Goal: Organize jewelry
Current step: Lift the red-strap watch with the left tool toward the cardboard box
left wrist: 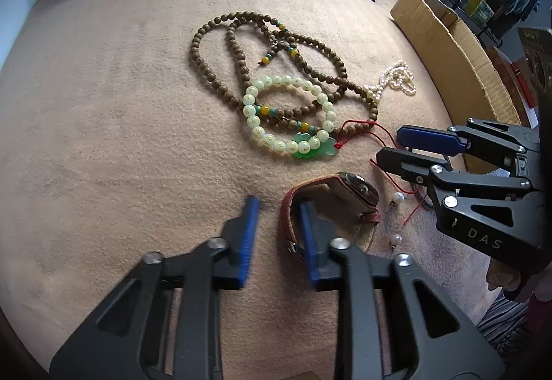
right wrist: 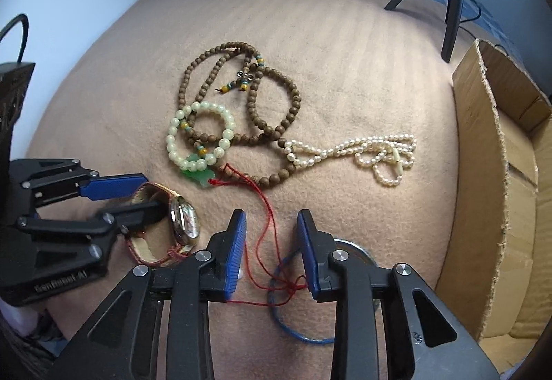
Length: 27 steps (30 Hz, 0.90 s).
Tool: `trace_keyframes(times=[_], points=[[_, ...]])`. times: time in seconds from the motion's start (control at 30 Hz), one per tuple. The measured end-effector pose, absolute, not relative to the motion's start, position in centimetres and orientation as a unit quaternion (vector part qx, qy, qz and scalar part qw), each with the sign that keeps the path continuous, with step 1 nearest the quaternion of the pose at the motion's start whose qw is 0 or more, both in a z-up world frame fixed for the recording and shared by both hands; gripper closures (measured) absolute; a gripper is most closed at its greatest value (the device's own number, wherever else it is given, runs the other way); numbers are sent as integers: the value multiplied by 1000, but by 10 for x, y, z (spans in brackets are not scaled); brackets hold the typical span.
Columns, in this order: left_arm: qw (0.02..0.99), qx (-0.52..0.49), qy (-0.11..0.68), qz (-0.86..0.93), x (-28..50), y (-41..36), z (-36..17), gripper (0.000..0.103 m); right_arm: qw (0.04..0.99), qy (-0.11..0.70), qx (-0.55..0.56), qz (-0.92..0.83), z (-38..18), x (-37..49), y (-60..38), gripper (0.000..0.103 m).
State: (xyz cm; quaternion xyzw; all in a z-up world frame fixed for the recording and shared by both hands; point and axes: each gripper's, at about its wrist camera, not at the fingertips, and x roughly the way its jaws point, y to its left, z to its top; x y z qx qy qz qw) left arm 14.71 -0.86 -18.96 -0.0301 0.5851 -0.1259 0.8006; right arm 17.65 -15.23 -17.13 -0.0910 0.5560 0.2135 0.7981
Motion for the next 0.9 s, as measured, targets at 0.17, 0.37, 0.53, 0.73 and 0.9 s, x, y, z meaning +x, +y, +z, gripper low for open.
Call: trace_keyframes(times=[0.17, 0.37, 0.53, 0.73, 0.9], points=[[805, -21, 578, -130, 145, -9, -190, 96, 801, 549, -102, 217, -176, 176, -150, 75], [809, -24, 572, -133, 145, -10, -183, 100, 814, 534, -90, 208, -162, 165, -154, 103], [820, -30, 557, -131, 142, -5, -167, 100, 831, 512, -67, 206, -135, 164, -163, 103], [835, -44, 533, -133, 134, 0, -141, 100, 855, 471, -50, 213, -97, 159, -169, 103], [847, -53, 511, -138, 131, -7, -120, 100, 873, 440, -40, 208, -69, 157, -179, 103]])
